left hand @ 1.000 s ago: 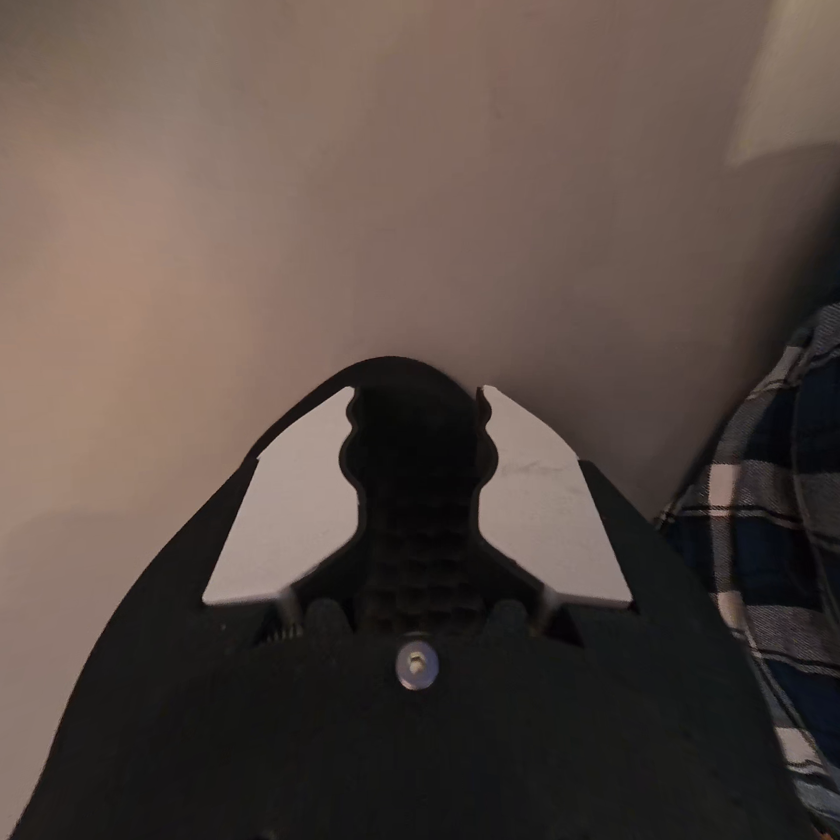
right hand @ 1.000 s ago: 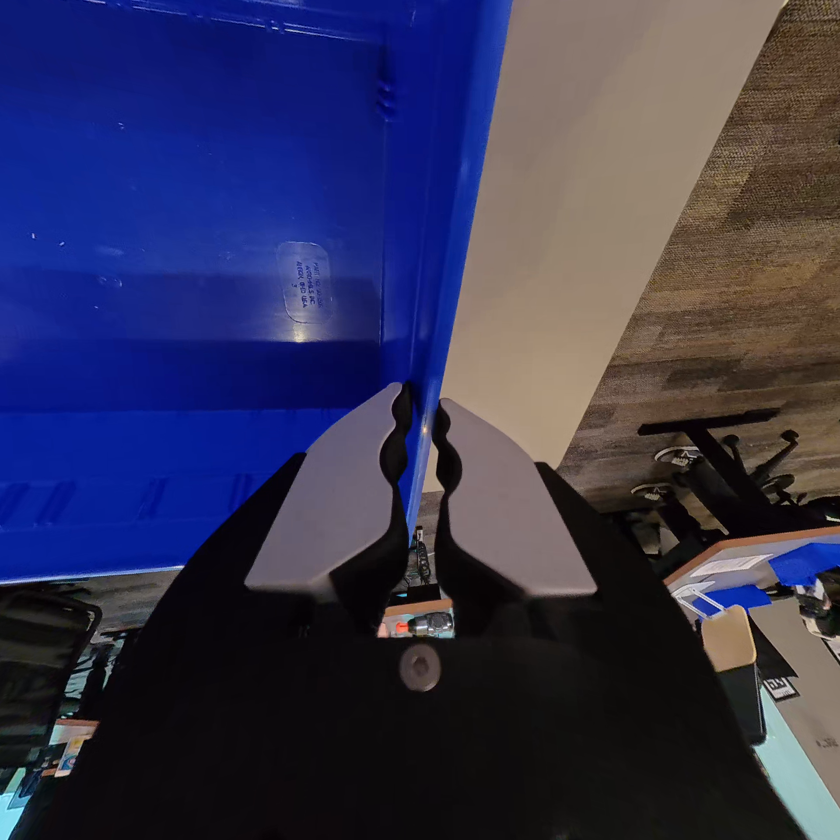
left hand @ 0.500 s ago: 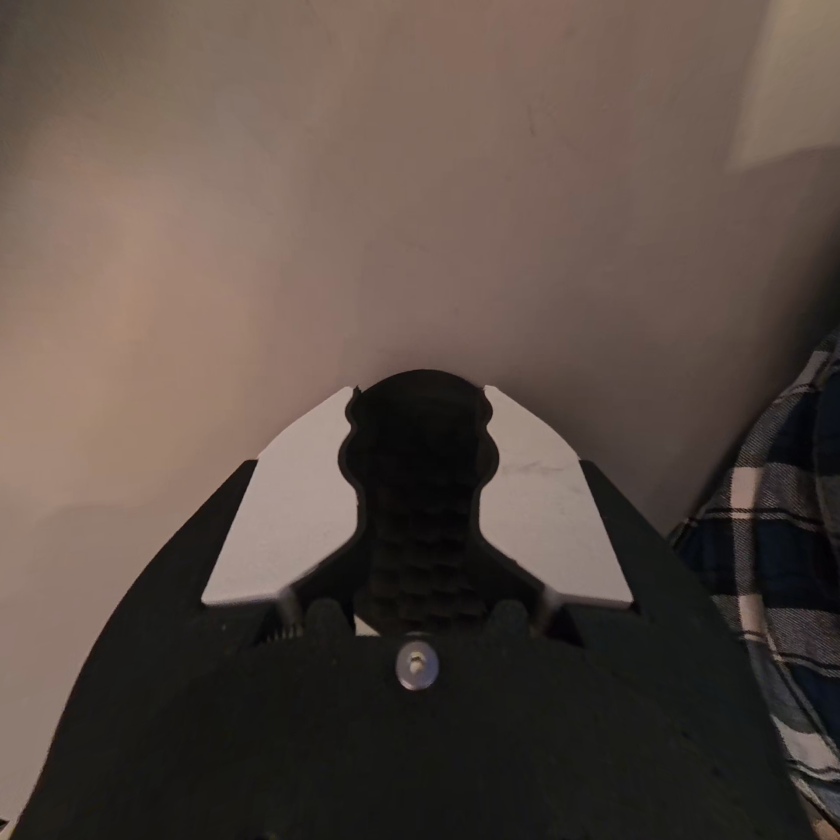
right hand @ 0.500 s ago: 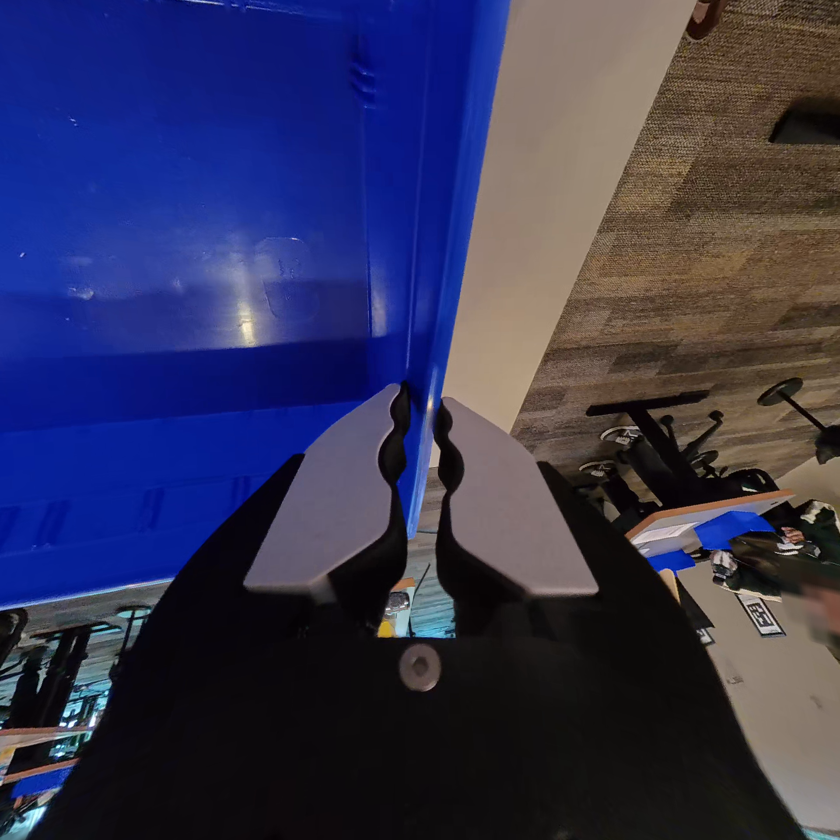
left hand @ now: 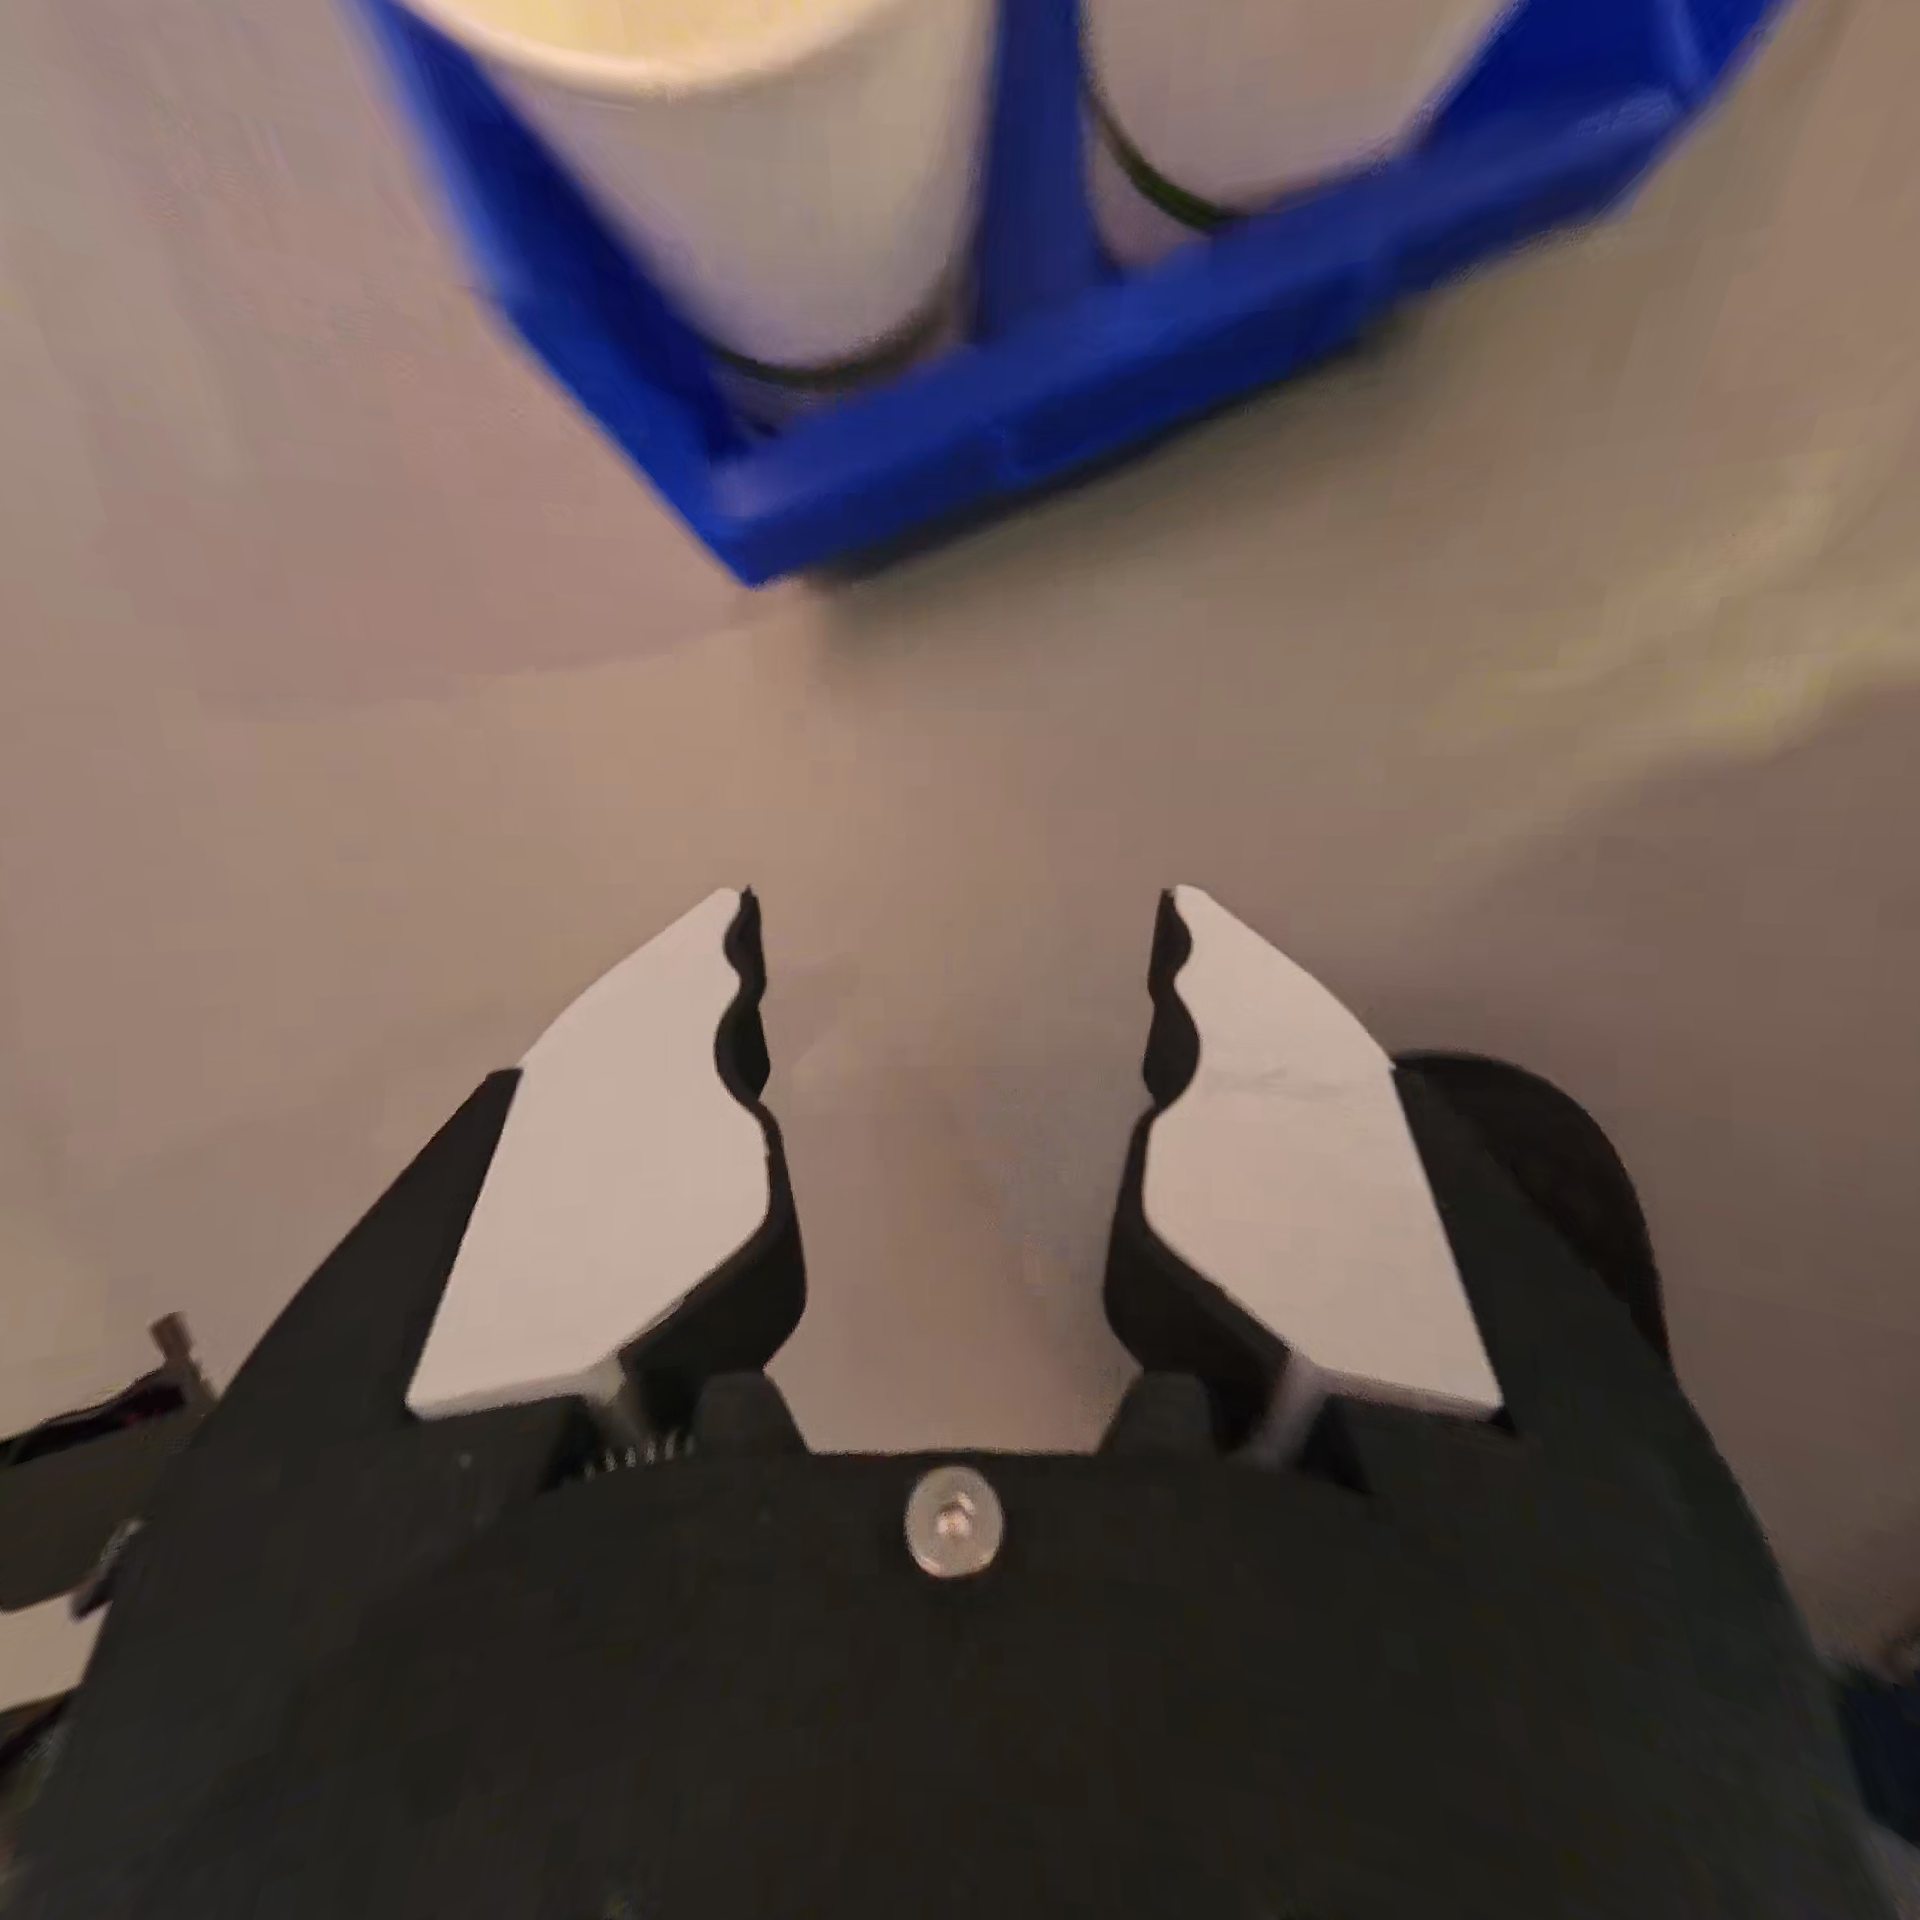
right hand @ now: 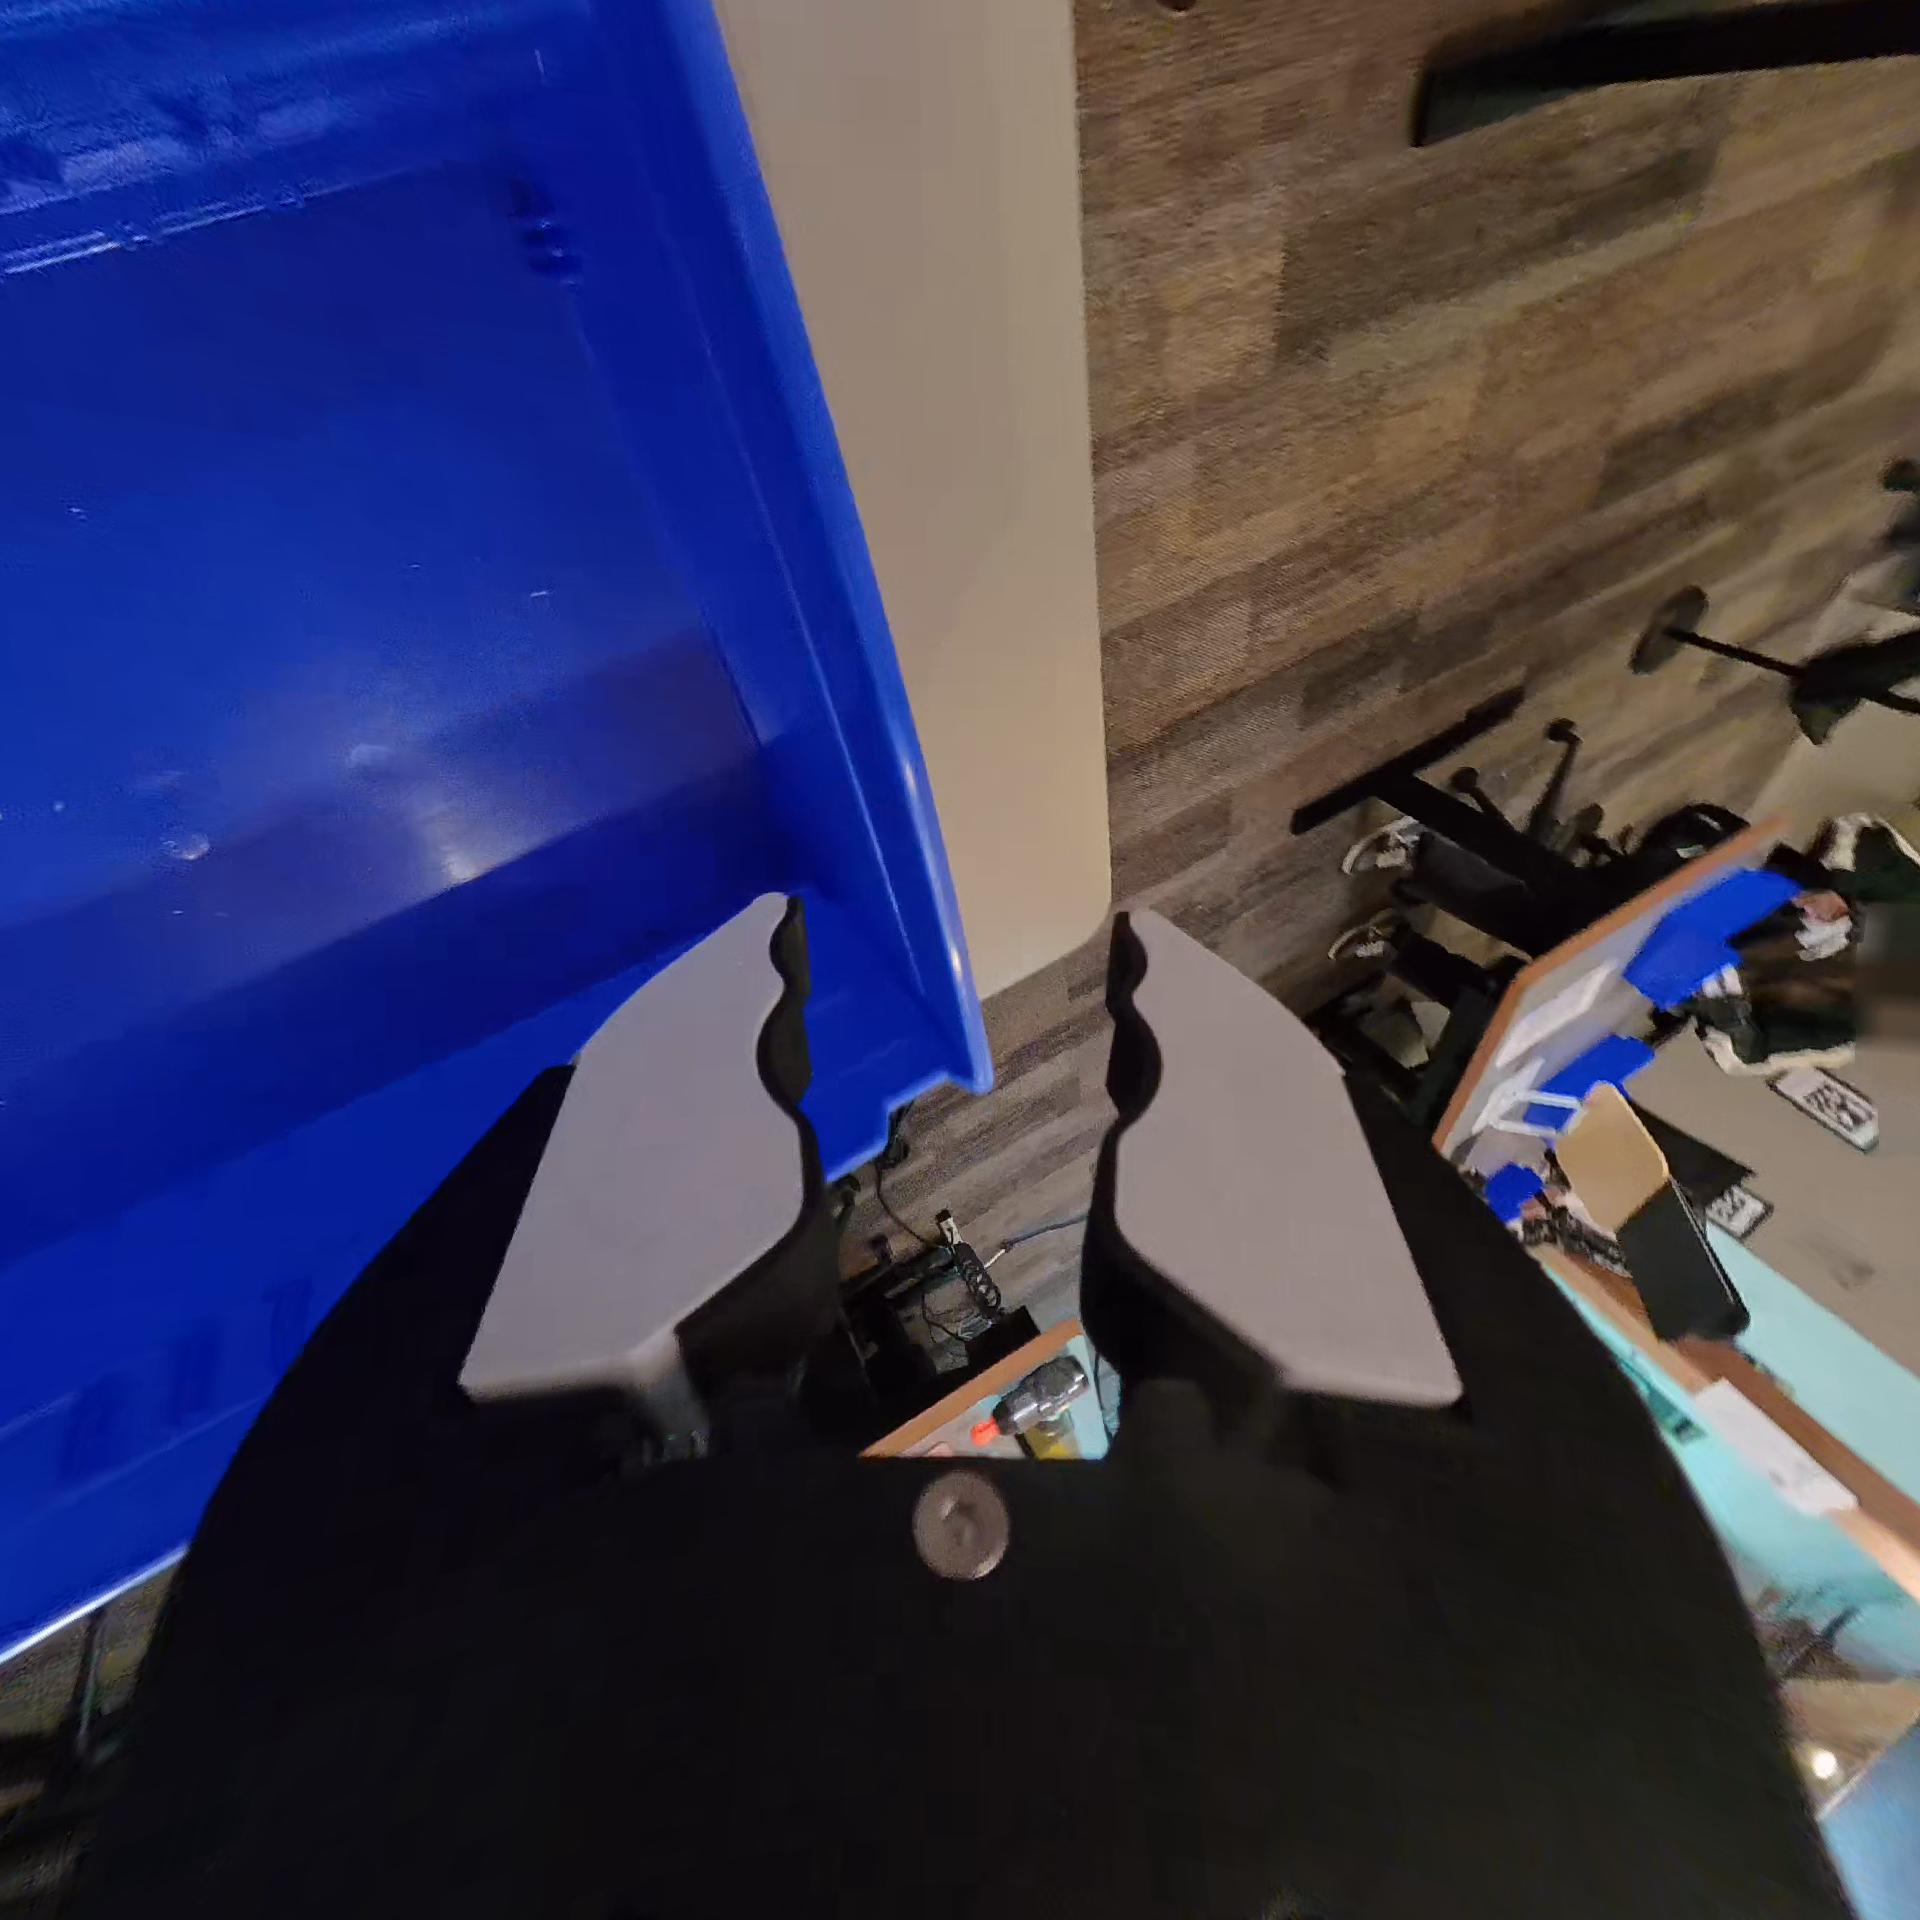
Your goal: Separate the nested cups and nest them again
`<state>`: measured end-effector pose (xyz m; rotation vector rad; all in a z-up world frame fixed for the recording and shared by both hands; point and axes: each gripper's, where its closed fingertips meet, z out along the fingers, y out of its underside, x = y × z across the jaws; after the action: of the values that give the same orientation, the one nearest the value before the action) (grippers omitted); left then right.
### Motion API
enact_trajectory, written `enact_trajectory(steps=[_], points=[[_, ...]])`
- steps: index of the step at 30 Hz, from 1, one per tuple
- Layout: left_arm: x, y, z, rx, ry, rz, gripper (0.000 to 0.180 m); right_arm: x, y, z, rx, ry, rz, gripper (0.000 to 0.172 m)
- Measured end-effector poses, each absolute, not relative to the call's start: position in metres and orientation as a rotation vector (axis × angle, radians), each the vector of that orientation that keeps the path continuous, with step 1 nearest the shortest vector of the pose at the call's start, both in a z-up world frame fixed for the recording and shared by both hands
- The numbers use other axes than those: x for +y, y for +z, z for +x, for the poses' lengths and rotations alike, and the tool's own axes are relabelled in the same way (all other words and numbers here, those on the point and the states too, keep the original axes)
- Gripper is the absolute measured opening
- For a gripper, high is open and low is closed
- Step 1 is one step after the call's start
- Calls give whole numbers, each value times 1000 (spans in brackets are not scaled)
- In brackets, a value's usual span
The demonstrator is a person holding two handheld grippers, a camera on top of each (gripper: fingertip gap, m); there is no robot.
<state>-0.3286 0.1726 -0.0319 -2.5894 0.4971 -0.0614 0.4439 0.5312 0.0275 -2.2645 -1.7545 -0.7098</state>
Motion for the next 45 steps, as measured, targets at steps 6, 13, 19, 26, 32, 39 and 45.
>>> enact_trajectory(steps=[6,13,19,26,32,39,45], points=[[211,-28,-367,189,-143,-2469,72,470,62,421,-1527,-697,-2219,46],[257,-43,-362,182,-187,-2417,66,373,46,392,-1394,-577,-2263,37],[280,-49,-359,161,-226,-2397,44,305,19,379,-1318,-460,-2341,33],[293,-55,-351,167,-257,-2367,5,255,1,372,-1220,-373,-2422,31],[296,-55,-373,84,-199,-2335,4,227,-8,357,-1204,-321,-2459,30],[284,-54,-415,-10,-140,-2329,4,213,-10,341,-1210,-285,-2475,30],[270,-55,-461,-143,-80,-2313,4,208,-16,320,-1229,-261,-2486,30]])
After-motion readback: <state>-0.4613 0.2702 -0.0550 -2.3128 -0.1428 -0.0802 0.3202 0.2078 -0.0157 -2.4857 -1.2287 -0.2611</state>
